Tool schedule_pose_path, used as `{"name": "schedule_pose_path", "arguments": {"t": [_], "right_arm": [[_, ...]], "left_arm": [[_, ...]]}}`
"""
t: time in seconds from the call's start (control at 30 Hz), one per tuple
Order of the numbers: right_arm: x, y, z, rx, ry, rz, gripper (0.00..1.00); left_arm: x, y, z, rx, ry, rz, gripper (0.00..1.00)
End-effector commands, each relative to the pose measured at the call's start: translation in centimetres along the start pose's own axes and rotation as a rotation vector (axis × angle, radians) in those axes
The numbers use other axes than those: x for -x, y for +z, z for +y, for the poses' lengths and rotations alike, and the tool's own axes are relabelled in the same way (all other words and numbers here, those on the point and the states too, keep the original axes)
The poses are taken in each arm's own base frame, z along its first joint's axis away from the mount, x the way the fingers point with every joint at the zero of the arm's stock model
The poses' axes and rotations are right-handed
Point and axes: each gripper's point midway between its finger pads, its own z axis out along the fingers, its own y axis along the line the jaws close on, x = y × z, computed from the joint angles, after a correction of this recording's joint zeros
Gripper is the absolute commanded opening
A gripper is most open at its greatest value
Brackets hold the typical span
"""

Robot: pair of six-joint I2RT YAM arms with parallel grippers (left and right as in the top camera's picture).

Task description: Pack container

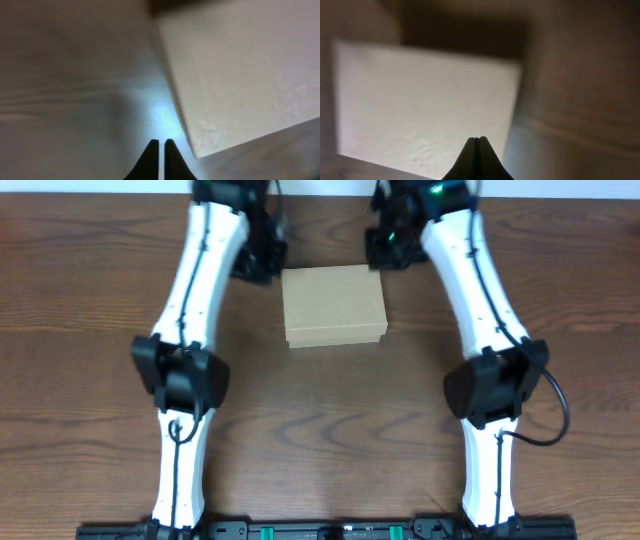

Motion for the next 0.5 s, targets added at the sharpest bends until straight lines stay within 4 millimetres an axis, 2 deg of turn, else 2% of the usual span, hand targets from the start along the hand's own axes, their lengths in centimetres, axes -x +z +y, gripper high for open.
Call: {"name": "schedule_pose_path", "arguments": {"t": [0.0,0.2,0.23,0.4,0.47], "right_arm": [[2.7,-6.2,-3.0,-0.036,0.057,-0.164,0.01],[5.0,-13.5,-6.8,-0.059,0.119,-0.366,0.01],[5.4,-14.8,-7.4,-0.067,0.128,-0.404,0.01],[6.0,-20.9,-8.8,-0.088,0.125,-0.563,0.01],[5.8,-23.5,-8.6,-0.099,0.097,-0.624,0.01]], "left_arm": [[-0.3,-8.6,3.5,0.071,-0.102,-0.193,0.17],[-1.3,-17.6,8.8,0.133,-0.249,-0.444,0.20],[-1.7,-19.1,9.6,0.145,-0.267,-0.487,0.24],[-3.5,-24.9,12.0,0.188,-0.323,-0.653,0.46],[-4.3,-26.9,12.2,0.201,-0.332,-0.712,0.67]]}}
